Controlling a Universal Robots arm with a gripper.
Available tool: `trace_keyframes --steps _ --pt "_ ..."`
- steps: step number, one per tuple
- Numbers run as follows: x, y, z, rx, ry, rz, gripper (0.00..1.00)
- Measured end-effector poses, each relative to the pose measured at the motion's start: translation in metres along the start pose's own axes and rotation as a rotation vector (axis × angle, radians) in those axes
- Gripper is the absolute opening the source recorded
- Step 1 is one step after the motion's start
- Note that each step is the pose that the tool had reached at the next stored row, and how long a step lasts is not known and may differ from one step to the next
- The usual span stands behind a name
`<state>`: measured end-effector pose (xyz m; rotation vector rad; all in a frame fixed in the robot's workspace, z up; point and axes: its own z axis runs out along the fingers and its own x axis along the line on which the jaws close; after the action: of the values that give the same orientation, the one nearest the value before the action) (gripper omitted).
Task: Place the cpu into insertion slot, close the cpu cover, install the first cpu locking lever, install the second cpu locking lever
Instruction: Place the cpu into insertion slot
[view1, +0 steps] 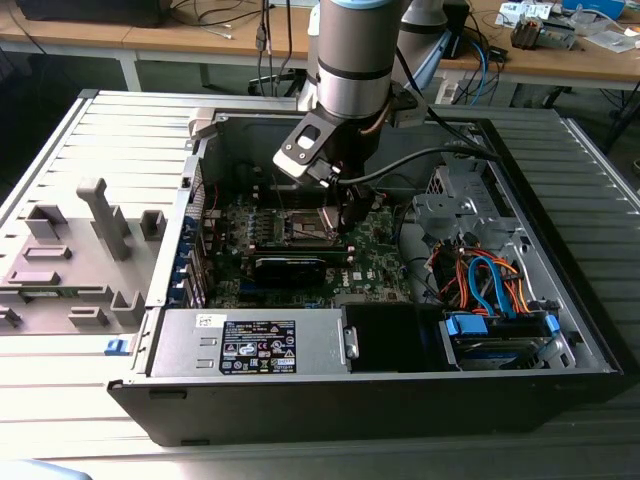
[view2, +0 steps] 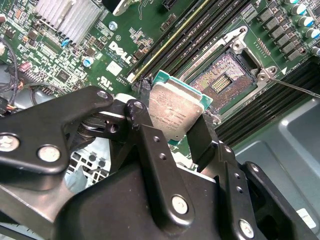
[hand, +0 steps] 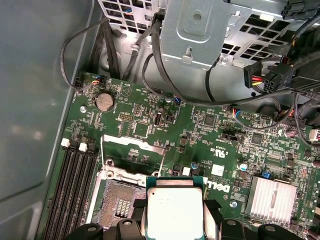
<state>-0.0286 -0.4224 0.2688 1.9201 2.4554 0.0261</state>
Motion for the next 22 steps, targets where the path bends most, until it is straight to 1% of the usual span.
trace_keyframes --steps 22 --pt "0.0 0.0 0.0001 0.0001 -0.0006 0.012 0.55"
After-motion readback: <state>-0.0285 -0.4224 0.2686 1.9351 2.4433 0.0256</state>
